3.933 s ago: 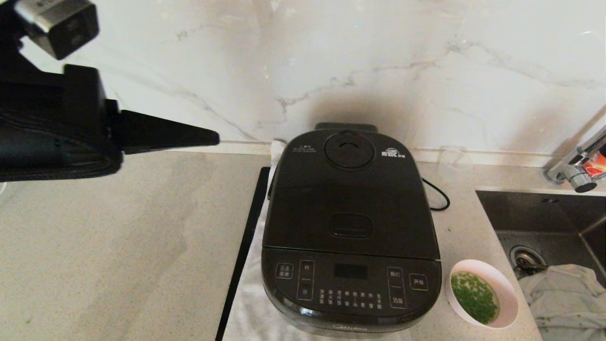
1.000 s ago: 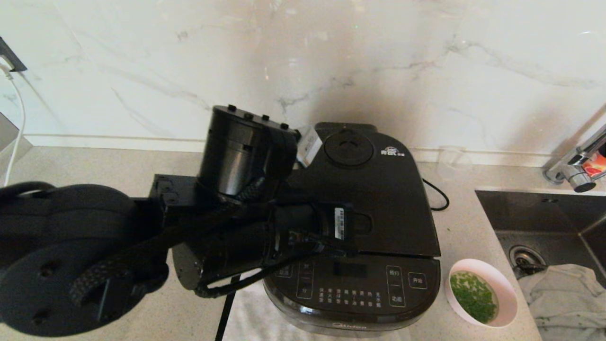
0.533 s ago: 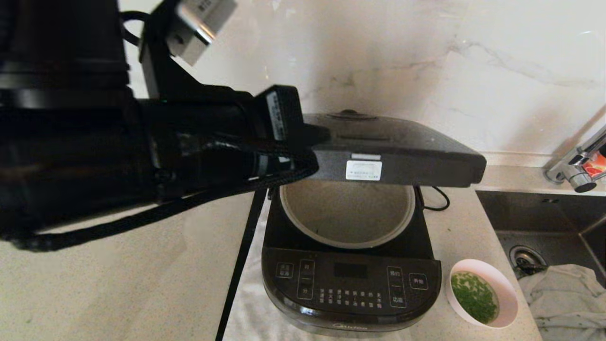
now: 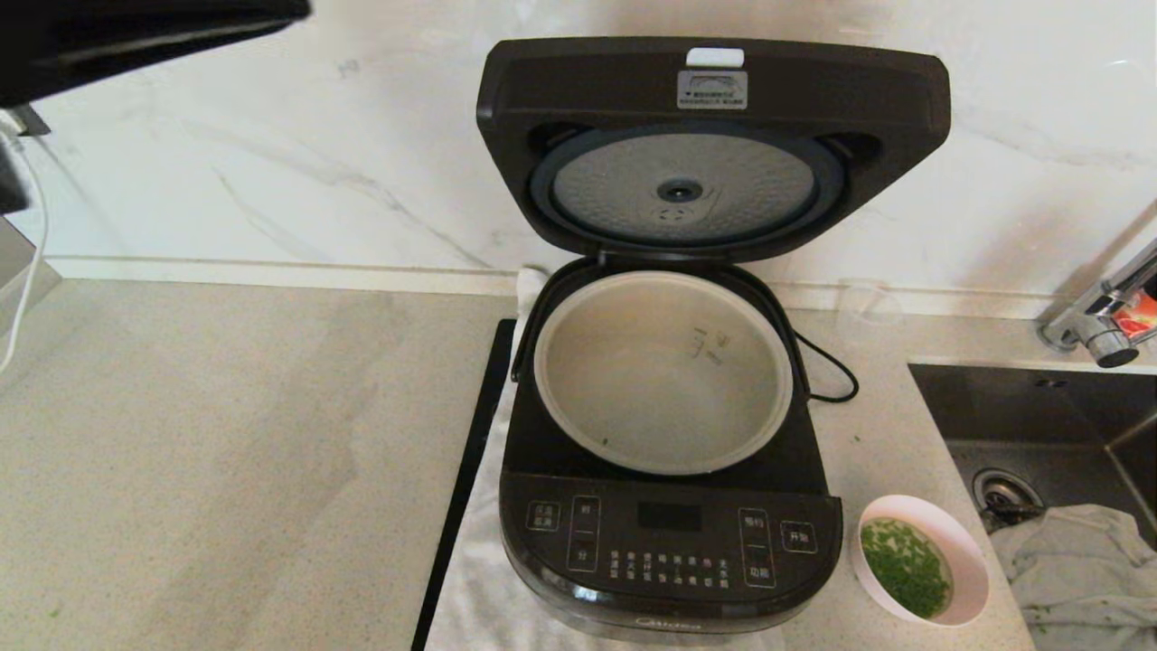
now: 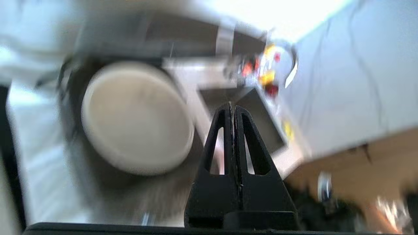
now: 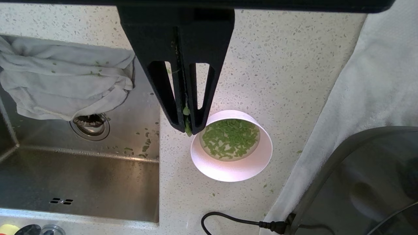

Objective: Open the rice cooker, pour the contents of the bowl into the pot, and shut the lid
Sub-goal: Open the rice cooker

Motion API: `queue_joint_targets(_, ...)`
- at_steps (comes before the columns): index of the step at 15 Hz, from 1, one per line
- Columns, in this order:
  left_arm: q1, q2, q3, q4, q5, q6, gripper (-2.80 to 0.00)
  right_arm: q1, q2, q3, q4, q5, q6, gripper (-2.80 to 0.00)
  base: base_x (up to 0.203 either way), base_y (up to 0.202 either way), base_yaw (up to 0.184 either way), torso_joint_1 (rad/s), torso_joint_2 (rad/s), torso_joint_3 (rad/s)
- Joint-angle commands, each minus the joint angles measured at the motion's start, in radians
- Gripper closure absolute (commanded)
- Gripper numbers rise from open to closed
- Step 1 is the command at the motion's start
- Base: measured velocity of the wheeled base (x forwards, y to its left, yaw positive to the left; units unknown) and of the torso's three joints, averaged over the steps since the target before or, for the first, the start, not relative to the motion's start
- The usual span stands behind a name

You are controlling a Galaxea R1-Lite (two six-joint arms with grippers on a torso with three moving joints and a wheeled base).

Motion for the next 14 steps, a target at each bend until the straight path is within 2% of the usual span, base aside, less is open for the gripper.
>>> queue_joint_targets(1, -0.001, -0.161, 0.078, 0.137, -0.031, -0.015, 0.00, 0.000, 0.002, 0.000, -0.001, 0.000, 0.000, 0.00, 0.000, 0.000, 0.000, 0.000, 0.00, 0.000)
queue_joint_targets(4, -0.001, -0.216, 0.248, 0.243, -0.189, -0.089, 0.00, 0.000, 0.002, 0.000, -0.001, 0.000, 0.000, 0.00, 0.000, 0.000, 0.000, 0.000, 0.00, 0.000)
queue_joint_targets(7, -0.001, -0.144, 0.370, 0.225, -0.226, -0.113, 0.00, 0.000, 0.002, 0.000, -0.001, 0.000, 0.000, 0.00, 0.000, 0.000, 0.000, 0.000, 0.00, 0.000)
queue_joint_targets(10, -0.001, -0.013, 0.380, 0.099, -0.247, -0.115, 0.00, 0.000, 0.002, 0.000, -0.001, 0.000, 0.000, 0.00, 0.000, 0.000, 0.000, 0.000, 0.00, 0.000)
queue_joint_targets(14, -0.001, 0.155, 0.337, -0.131, -0.272, -0.116, 0.00, 0.000, 0.002, 0.000, -0.001, 0.000, 0.000, 0.00, 0.000, 0.000, 0.000, 0.000, 0.00, 0.000)
